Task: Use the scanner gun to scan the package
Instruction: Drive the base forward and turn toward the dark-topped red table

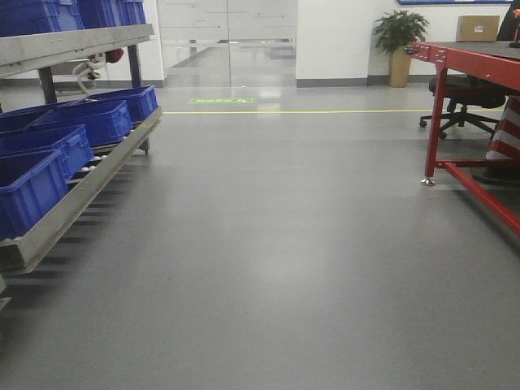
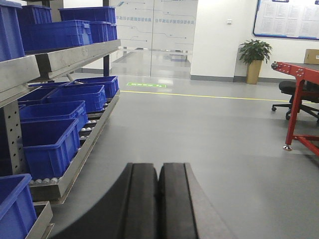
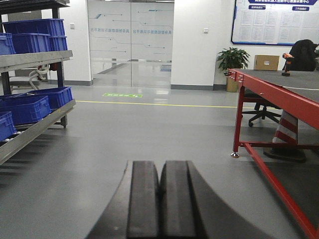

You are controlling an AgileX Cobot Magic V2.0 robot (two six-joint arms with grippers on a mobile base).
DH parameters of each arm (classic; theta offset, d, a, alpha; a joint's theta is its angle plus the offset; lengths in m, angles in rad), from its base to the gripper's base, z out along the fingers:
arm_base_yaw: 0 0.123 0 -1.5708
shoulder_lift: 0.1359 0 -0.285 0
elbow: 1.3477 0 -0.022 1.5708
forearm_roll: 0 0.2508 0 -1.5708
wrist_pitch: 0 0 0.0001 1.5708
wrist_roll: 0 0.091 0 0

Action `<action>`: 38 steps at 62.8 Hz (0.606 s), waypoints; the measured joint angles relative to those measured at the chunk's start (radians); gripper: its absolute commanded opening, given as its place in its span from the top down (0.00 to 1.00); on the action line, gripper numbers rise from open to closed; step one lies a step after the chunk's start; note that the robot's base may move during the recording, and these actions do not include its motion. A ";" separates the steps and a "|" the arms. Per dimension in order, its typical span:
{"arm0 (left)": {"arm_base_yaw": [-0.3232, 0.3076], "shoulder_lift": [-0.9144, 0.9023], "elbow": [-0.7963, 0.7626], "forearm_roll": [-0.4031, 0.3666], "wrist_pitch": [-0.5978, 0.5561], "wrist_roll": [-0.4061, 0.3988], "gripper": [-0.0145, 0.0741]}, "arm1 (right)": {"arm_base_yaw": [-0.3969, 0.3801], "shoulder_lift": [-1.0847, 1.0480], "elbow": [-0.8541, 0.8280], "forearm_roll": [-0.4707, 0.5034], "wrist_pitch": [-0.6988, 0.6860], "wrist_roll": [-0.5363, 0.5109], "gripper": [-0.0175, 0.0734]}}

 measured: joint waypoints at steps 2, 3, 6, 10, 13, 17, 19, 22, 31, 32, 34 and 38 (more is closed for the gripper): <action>0.000 0.000 0.000 0.000 0.000 0.000 0.96 | 0.000 0.000 0.000 0.000 0.000 0.000 0.99; 0.000 0.000 0.000 0.000 0.000 0.000 0.96 | 0.000 0.000 0.000 0.000 0.000 0.000 0.99; 0.000 0.000 0.000 0.000 0.000 0.000 0.96 | 0.000 0.000 0.000 0.000 0.000 0.000 0.99; 0.000 0.000 0.000 0.000 0.000 0.000 0.96 | 0.000 0.000 0.000 0.000 0.000 0.000 0.99; 0.000 0.000 0.000 0.000 0.000 0.000 0.96 | 0.000 0.000 0.000 0.000 0.000 0.000 0.99; 0.000 0.000 0.000 0.000 0.000 0.000 0.96 | 0.000 0.000 0.000 0.000 0.000 0.000 0.99; 0.000 0.000 0.000 0.000 0.000 0.000 0.96 | 0.000 0.000 0.000 0.000 0.000 0.000 0.99; 0.000 0.000 0.000 0.000 0.000 0.000 0.96 | 0.000 0.000 0.000 0.000 0.000 0.000 0.99; 0.000 0.000 0.000 0.000 0.000 0.000 0.96 | 0.000 0.000 0.000 0.000 0.000 0.000 0.99; 0.000 0.000 0.000 0.000 0.000 0.000 0.96 | 0.000 0.000 0.000 0.000 0.000 0.000 0.99; 0.000 0.000 0.000 0.000 0.000 0.000 0.96 | 0.000 0.000 0.000 0.000 0.000 0.000 0.99; 0.000 0.000 0.000 0.000 0.000 0.000 0.96 | 0.000 0.000 0.000 0.000 0.000 0.000 0.99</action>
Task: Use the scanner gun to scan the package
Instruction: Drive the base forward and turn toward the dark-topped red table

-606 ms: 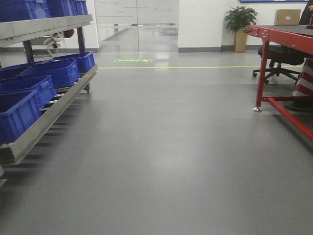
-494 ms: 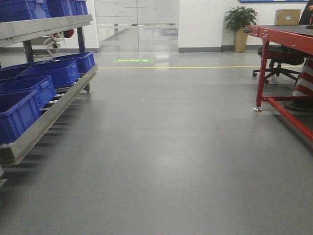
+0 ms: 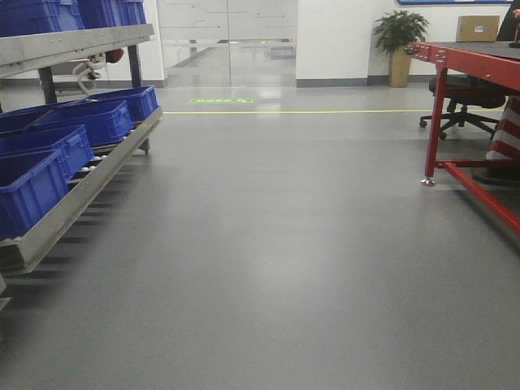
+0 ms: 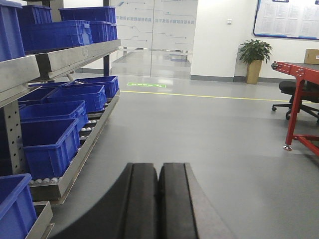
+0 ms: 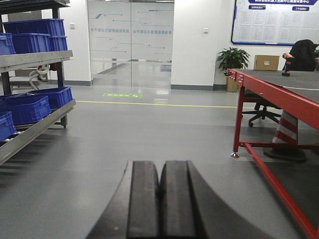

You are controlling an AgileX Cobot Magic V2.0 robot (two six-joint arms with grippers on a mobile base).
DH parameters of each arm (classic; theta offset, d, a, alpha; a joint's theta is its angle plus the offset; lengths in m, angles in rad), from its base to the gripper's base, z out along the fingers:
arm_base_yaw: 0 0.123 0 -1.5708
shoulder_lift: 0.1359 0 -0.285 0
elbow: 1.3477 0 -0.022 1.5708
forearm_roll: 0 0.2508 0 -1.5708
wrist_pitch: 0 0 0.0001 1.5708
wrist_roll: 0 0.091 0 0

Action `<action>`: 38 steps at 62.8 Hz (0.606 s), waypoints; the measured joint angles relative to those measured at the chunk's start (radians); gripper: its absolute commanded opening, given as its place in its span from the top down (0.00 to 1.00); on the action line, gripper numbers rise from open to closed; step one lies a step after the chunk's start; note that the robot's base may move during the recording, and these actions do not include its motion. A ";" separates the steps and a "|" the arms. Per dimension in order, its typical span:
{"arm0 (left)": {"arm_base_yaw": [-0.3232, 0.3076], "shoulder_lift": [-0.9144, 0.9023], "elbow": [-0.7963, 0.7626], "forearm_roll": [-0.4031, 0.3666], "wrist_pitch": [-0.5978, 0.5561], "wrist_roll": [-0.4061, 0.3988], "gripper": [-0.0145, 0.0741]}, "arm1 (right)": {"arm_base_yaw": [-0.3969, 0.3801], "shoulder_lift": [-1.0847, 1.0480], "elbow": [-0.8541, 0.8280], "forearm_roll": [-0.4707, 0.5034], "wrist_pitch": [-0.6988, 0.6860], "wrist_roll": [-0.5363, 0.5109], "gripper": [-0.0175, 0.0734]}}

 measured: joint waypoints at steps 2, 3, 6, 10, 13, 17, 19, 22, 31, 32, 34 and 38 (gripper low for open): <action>0.000 0.000 0.000 0.000 0.000 0.000 0.96 | 0.000 0.000 0.000 0.000 0.000 0.000 0.99; 0.000 0.000 0.000 0.000 0.000 0.000 0.96 | 0.000 0.000 0.000 0.000 0.000 0.000 0.99; 0.000 0.000 0.000 0.000 0.000 0.000 0.96 | 0.000 0.000 0.000 0.000 0.000 0.000 0.99; 0.000 0.000 0.000 0.000 0.000 0.000 0.96 | 0.000 0.000 0.000 0.000 0.000 0.000 0.99; 0.000 0.000 0.000 0.000 0.000 0.000 0.96 | 0.000 0.000 0.000 0.000 0.000 0.000 0.99; 0.000 0.000 0.000 0.000 0.000 0.000 0.96 | 0.000 0.000 0.000 0.000 0.000 0.000 0.99; 0.000 0.000 0.000 0.000 0.000 0.000 0.96 | 0.000 0.000 0.000 0.000 0.000 0.000 0.99; 0.000 0.000 0.000 0.000 0.000 0.000 0.96 | 0.000 0.000 0.000 0.000 0.000 0.000 0.99; 0.000 0.000 0.000 0.000 0.000 0.000 0.96 | 0.000 0.000 0.000 0.000 0.000 0.000 0.99; 0.000 0.000 0.000 0.000 0.000 0.000 0.96 | 0.000 0.000 0.000 0.000 0.000 0.000 0.99; 0.000 0.000 0.000 0.000 0.000 0.000 0.96 | 0.000 0.000 0.000 0.000 0.000 0.000 0.99; 0.000 0.000 0.000 0.000 0.000 0.000 0.96 | 0.000 0.000 0.000 0.000 0.000 0.000 0.99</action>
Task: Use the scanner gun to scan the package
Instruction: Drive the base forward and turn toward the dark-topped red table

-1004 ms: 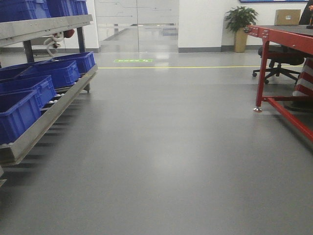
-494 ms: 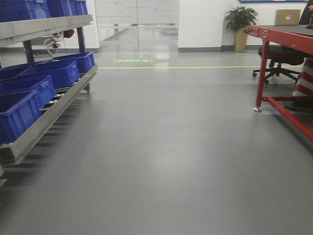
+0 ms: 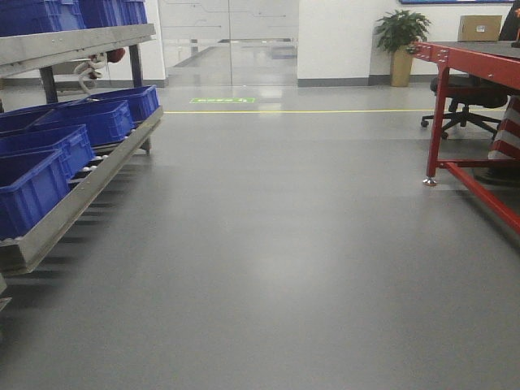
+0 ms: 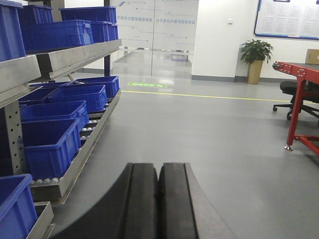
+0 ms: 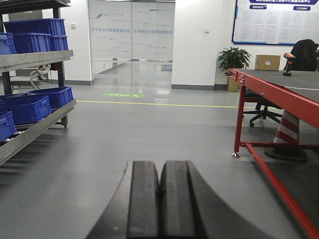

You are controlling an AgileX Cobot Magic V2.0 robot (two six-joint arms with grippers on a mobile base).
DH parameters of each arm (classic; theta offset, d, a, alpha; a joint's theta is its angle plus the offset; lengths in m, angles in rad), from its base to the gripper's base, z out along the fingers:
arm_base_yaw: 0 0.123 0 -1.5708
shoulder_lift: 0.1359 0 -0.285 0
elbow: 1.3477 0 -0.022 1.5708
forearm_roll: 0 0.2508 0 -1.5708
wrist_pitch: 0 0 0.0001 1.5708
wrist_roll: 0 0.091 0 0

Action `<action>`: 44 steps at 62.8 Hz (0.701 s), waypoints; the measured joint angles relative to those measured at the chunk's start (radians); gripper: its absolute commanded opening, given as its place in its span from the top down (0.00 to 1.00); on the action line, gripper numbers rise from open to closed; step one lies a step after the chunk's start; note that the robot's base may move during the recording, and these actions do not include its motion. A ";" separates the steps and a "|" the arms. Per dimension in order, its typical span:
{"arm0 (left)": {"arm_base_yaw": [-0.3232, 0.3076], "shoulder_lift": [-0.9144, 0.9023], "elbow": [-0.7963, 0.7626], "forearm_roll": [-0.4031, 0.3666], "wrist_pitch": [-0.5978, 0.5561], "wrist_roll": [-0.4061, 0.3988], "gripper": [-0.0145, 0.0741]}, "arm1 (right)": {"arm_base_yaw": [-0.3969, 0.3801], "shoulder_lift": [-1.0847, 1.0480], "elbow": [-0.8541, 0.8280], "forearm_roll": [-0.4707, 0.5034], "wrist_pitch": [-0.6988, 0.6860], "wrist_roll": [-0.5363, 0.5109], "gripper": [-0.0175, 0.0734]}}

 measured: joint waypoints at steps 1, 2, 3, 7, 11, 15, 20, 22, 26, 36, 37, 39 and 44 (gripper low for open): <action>0.000 0.000 0.000 0.000 0.000 0.000 0.96 | 0.000 0.000 0.000 0.000 0.000 0.000 0.99; 0.000 0.000 0.000 0.000 0.000 0.000 0.96 | 0.000 0.000 0.000 0.000 0.000 0.000 0.99; 0.000 0.000 0.000 0.000 0.000 0.000 0.96 | 0.000 0.000 0.000 0.000 0.000 0.000 0.99; 0.000 0.000 0.000 0.000 0.000 0.000 0.96 | 0.000 0.000 0.000 0.000 0.000 0.000 0.99; 0.000 0.000 0.000 0.000 0.000 0.000 0.96 | 0.000 0.000 0.000 0.000 0.000 0.000 0.99; 0.000 0.000 0.000 0.000 0.000 0.000 0.96 | 0.000 0.000 0.000 0.000 0.000 0.000 0.99; 0.000 0.000 0.000 0.000 0.000 0.000 0.96 | 0.000 0.000 0.000 0.000 0.000 0.000 0.99; 0.000 0.000 0.000 0.000 0.000 0.000 0.96 | 0.000 0.000 0.000 0.000 0.000 0.000 0.99; 0.000 0.000 0.000 0.000 0.000 0.000 0.96 | 0.000 0.000 0.000 0.000 0.000 0.000 0.99; 0.000 0.000 0.000 0.000 0.000 0.000 0.96 | 0.000 0.000 0.000 0.000 0.000 0.000 0.99; 0.000 0.000 0.000 0.000 0.000 0.000 0.96 | 0.000 0.000 0.000 0.000 0.000 0.000 0.99; 0.000 0.000 0.000 0.000 0.000 0.000 0.96 | 0.000 0.000 0.000 0.000 0.000 0.000 0.99; 0.000 0.000 0.000 0.000 0.000 0.000 0.96 | 0.000 0.000 0.000 0.000 0.000 0.000 0.99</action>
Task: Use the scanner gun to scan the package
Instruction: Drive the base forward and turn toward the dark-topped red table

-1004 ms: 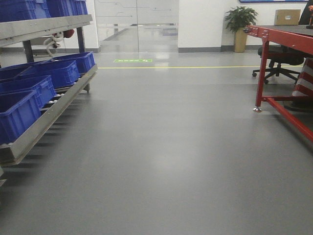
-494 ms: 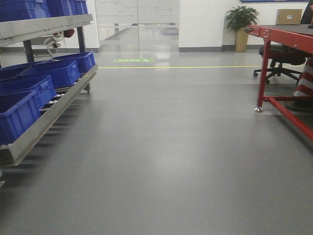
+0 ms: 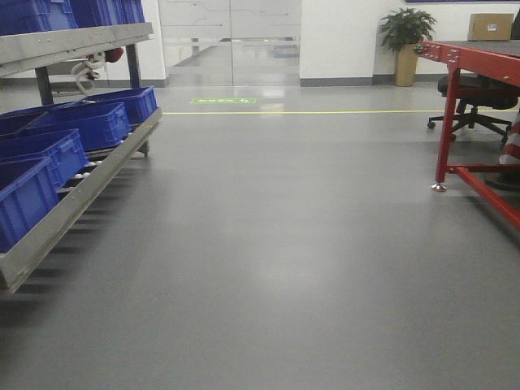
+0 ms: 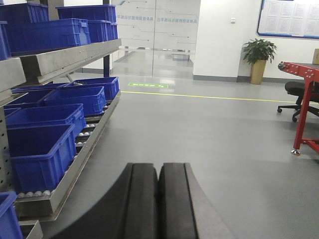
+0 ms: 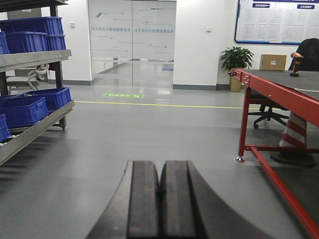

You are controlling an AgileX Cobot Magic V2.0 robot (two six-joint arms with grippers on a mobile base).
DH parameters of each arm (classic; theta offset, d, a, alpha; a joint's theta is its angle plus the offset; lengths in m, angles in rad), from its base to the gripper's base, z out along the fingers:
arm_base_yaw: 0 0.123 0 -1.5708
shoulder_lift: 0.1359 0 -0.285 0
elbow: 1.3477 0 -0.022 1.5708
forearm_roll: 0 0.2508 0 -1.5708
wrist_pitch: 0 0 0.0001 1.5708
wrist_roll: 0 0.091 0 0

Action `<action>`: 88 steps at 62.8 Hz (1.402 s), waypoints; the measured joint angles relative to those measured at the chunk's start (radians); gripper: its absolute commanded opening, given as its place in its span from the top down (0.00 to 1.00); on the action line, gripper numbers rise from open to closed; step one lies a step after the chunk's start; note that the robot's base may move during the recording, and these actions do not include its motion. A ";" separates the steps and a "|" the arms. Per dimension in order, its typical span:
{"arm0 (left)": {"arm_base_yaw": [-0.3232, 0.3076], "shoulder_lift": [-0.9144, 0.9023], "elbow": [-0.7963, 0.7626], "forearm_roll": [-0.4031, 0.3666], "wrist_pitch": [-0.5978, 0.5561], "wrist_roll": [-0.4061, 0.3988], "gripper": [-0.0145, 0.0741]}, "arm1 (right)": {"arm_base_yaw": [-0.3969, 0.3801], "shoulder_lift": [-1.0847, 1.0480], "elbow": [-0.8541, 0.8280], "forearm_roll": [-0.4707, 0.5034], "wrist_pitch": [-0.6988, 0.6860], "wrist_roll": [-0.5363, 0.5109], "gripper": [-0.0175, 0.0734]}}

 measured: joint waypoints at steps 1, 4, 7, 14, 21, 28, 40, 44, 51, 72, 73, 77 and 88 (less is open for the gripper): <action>0.000 0.000 0.000 0.000 0.000 0.000 0.96 | 0.000 0.000 0.000 0.000 0.000 0.000 0.99; 0.000 0.000 0.000 0.000 0.000 0.000 0.96 | 0.000 0.000 0.000 0.000 0.000 0.000 0.99; 0.000 0.000 0.000 0.000 0.000 0.000 0.96 | 0.000 0.000 0.000 0.000 0.000 0.000 0.99; 0.000 0.000 0.000 0.000 0.000 0.000 0.96 | 0.000 0.000 0.000 0.000 0.000 0.000 0.99; 0.000 0.000 0.000 0.000 0.000 0.000 0.96 | 0.000 0.000 0.000 0.000 0.000 0.000 0.99; 0.000 0.000 0.000 0.000 0.000 0.000 0.96 | 0.000 0.000 0.000 0.000 0.000 0.000 0.99; 0.000 0.000 0.000 0.000 0.000 0.000 0.96 | 0.000 0.000 0.000 0.000 0.000 0.000 0.99; 0.000 -0.001 0.000 0.000 0.000 0.000 0.96 | 0.000 0.000 0.000 0.000 0.000 0.000 0.99; 0.000 -0.001 0.000 0.000 0.000 0.000 0.96 | 0.000 0.000 0.000 0.000 0.000 0.000 0.99; 0.000 -0.001 0.000 0.000 0.000 0.000 0.96 | 0.000 0.000 0.000 0.000 0.000 0.000 0.99; 0.000 -0.001 0.000 0.000 0.000 0.000 0.96 | 0.000 0.000 0.000 0.000 0.000 0.000 0.99; 0.000 -0.001 0.000 0.000 0.000 0.000 0.96 | 0.000 0.000 0.000 0.000 0.000 0.000 0.99; 0.000 -0.001 0.000 0.000 0.000 0.000 0.96 | 0.000 0.000 0.000 0.000 0.000 0.000 0.99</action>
